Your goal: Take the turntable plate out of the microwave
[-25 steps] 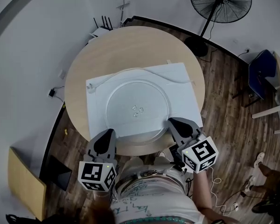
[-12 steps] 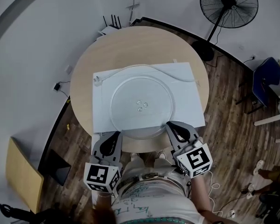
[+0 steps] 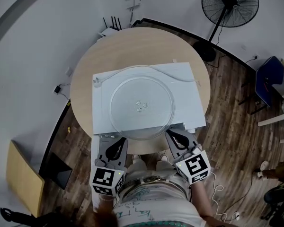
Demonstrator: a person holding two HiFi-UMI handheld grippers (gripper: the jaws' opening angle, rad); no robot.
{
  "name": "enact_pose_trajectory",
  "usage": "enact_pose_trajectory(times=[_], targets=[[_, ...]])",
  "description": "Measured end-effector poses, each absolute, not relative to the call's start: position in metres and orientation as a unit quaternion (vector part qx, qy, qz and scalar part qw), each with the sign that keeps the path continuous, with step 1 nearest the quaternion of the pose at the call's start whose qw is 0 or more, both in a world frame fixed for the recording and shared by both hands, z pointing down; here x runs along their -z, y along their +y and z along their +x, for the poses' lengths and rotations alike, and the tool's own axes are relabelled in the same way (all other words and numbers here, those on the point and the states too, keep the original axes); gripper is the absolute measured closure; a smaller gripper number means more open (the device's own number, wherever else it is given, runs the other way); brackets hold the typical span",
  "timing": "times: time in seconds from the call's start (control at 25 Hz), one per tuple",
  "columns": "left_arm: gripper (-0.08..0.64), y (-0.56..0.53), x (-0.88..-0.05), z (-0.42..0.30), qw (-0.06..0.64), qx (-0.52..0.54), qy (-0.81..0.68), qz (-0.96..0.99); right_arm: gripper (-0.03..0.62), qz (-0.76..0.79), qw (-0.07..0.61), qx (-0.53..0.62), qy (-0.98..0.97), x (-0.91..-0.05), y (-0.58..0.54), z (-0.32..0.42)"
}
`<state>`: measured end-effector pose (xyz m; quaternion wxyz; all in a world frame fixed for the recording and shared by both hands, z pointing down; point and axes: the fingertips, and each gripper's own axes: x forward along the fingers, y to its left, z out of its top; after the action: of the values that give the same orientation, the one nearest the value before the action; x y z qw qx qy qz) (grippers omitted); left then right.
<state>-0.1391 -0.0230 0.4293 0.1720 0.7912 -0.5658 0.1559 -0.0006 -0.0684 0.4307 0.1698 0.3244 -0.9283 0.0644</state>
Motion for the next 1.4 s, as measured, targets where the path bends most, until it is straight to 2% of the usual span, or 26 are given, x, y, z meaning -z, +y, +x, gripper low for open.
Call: enact_pose_trajectory(times=[0.44,1.4], targets=[[0.540,-0.018,-0.454,-0.113,0.184,-0.196,-0.528,0.806,0.601,0.272,0.191,-0.067,-0.941,-0.449,-0.048,-0.020],[0.540,-0.048,-0.452,-0.114,0.189,-0.196,-0.521,0.809,0.601,0.261,0.192,-0.071,-0.943,-0.449,-0.071,-0.031]])
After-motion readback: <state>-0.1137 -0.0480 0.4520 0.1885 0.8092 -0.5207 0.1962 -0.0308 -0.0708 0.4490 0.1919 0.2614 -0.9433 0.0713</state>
